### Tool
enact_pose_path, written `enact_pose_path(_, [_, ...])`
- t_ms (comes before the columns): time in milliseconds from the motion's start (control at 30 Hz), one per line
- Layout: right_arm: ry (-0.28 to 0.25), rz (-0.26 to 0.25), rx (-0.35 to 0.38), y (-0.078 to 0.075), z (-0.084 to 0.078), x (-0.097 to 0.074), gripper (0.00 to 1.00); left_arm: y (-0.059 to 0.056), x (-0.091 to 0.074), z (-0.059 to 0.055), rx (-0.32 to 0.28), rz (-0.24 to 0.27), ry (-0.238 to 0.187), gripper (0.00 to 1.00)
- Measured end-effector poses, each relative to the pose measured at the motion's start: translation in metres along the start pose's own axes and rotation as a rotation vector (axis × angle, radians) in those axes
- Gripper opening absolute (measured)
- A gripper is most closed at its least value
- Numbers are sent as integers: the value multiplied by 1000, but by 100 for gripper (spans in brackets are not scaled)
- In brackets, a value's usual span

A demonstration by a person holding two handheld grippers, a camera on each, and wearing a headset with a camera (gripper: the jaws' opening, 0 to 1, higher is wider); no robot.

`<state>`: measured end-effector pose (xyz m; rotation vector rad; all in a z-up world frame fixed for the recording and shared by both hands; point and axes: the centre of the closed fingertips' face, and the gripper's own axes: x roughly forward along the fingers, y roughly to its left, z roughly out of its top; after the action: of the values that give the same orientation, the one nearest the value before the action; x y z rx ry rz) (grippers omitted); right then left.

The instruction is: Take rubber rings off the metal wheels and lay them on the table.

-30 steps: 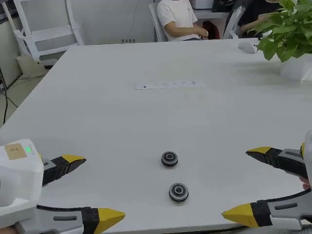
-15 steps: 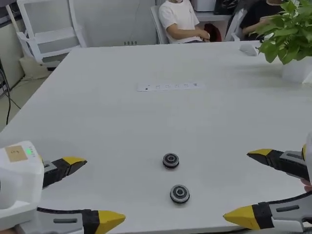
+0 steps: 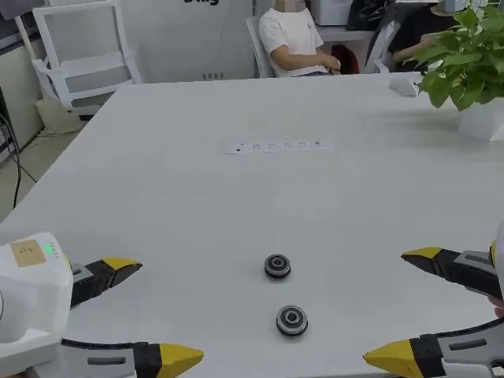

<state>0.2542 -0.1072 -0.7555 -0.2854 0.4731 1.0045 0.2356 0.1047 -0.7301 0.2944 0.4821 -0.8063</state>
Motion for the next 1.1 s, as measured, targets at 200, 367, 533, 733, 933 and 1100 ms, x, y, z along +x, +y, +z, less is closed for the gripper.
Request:
enact_pose_path(200, [-5, -1, 3, -1, 1, -1, 93, -2, 2, 3, 7, -8, -1, 83])
enact_pose_path(367, [-6, 3, 6, -1, 1, -3, 92, -3, 2, 3, 9, -8, 2, 82])
enact_pose_path(533, [-8, 8, 9, 0, 1, -3, 91, -5, 3, 4, 14, -10, 2, 82])
enact_pose_path(733, [-13, 9, 14, 0, 2, -3, 91, -6, 2, 4, 14, -9, 3, 82])
enact_pose_path(933, [-15, 13, 11, 0, 2, -3, 90, -7, 2, 2, 14, -8, 7, 82])
enact_pose_path(1100, [-8, 15, 3, 0, 1, -3, 90, -5, 1, 1, 13, -4, 7, 82])
